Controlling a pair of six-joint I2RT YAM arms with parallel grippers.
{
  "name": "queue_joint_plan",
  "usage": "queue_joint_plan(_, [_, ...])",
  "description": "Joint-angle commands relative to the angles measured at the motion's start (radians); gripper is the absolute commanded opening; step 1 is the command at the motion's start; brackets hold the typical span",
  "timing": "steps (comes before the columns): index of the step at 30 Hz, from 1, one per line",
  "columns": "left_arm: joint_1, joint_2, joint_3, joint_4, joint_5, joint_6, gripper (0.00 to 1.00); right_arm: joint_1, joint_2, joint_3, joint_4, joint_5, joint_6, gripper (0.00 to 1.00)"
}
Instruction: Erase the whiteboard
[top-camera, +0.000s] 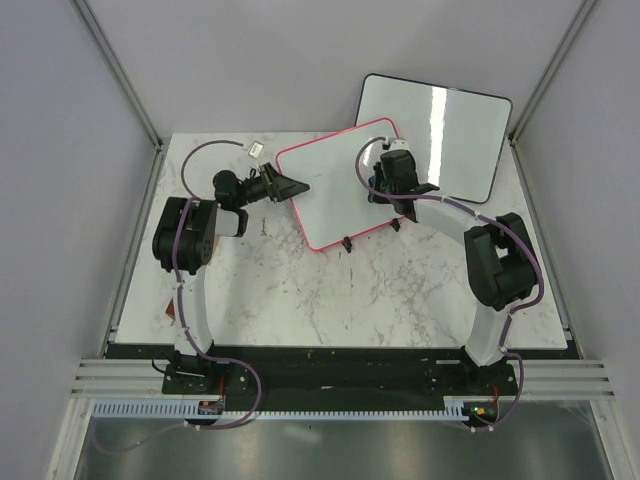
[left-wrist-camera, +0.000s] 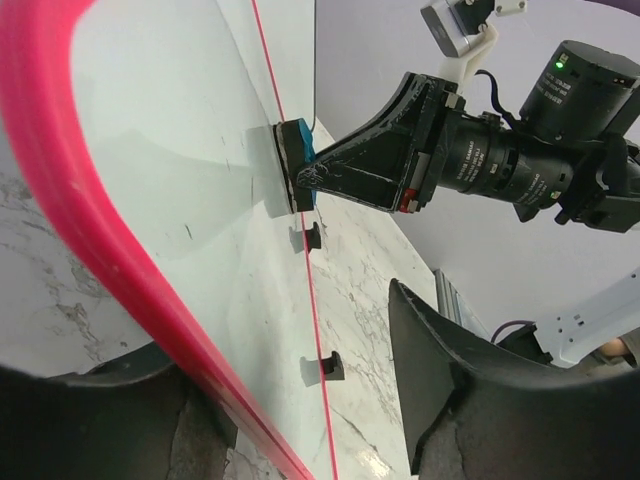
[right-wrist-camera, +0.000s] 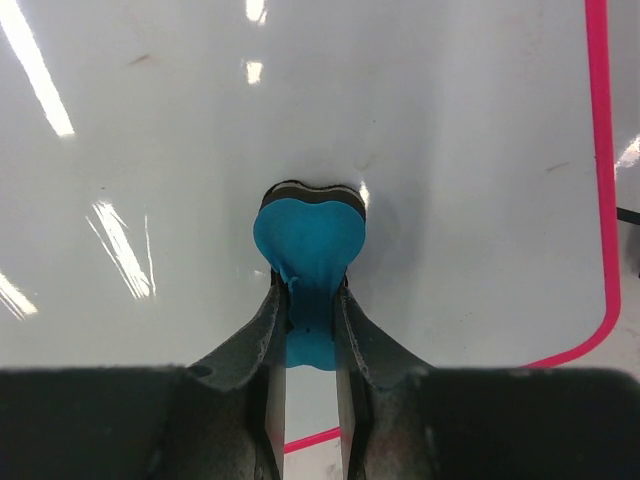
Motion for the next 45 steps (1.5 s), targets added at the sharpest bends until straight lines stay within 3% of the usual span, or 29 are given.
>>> queue_joint_plan(1, [0.021,-0.095,-0.071,0.369,0.017,0.089,0.64,-0.035,0.055,-0.096,-0.186,0.075,-0.039,0.00])
queue_joint_plan(3, [0.029,-0.113,-0.100,0.369,0.008,0.109,0.68,-0.028,0.047,-0.100,-0.178,0.063,-0.041,0.00])
queue_joint_plan(6, [0.052,-0.147,-0.170,0.369,-0.037,0.141,0.83,-0.012,0.026,-0.101,-0.175,0.061,-0.045,0.00])
queue_joint_plan(10, [0.091,-0.200,-0.298,0.358,-0.144,0.204,0.88,0.019,-0.012,-0.106,-0.154,0.060,-0.062,0.00])
queue_joint_plan(12, [0.101,-0.249,-0.366,0.320,-0.196,0.239,0.99,0.047,-0.026,-0.101,-0.155,0.067,-0.076,0.00])
queue_joint_plan(17, [0.101,-0.432,-0.523,0.069,-0.429,0.446,1.00,0.085,-0.078,-0.119,-0.155,0.075,-0.077,0.00])
queue_joint_plan(21, [0.075,-0.564,-0.655,0.010,-0.525,0.522,0.97,0.125,-0.184,-0.197,-0.157,0.075,-0.047,0.00])
queue_joint_plan(25, [-0.049,-0.702,-0.674,-0.157,-0.589,0.661,0.94,0.148,-0.299,-0.323,-0.157,0.060,0.033,0.00])
queue_joint_plan(27, [-0.150,-0.746,-0.614,-0.390,-0.659,0.770,0.93,0.153,-0.362,-0.395,-0.158,0.043,0.056,0.00])
queue_joint_plan(29, [-0.321,-0.759,-0.570,-0.499,-0.785,0.912,0.90,0.154,-0.403,-0.450,-0.161,0.028,0.088,0.01])
queue_joint_plan(32, [-0.434,-0.707,-0.516,-0.541,-0.804,0.925,0.71,0.168,-0.465,-0.498,-0.157,0.003,0.105,0.14])
queue_joint_plan(33, [-0.447,-0.686,-0.488,-0.542,-0.790,0.905,0.53,0.180,-0.488,-0.504,-0.158,0.005,0.108,0.29])
queue_joint_plan(35, [-0.468,-0.647,-0.453,-0.557,-0.770,0.894,0.25,0.186,-0.511,-0.524,-0.160,0.009,0.114,0.44])
queue_joint_plan(36, [-0.473,-0.600,-0.409,-0.573,-0.766,0.894,0.02,0.188,-0.531,-0.531,-0.163,0.012,0.117,0.57])
queue_joint_plan(39, [-0.500,-0.505,-0.305,-0.669,-0.758,0.931,0.02,0.189,-0.561,-0.546,-0.169,0.031,0.122,0.72])
queue_joint_plan(45, [-0.631,-0.391,-0.149,-0.846,-0.844,1.080,0.02,0.189,-0.603,-0.567,-0.186,0.069,0.124,0.77])
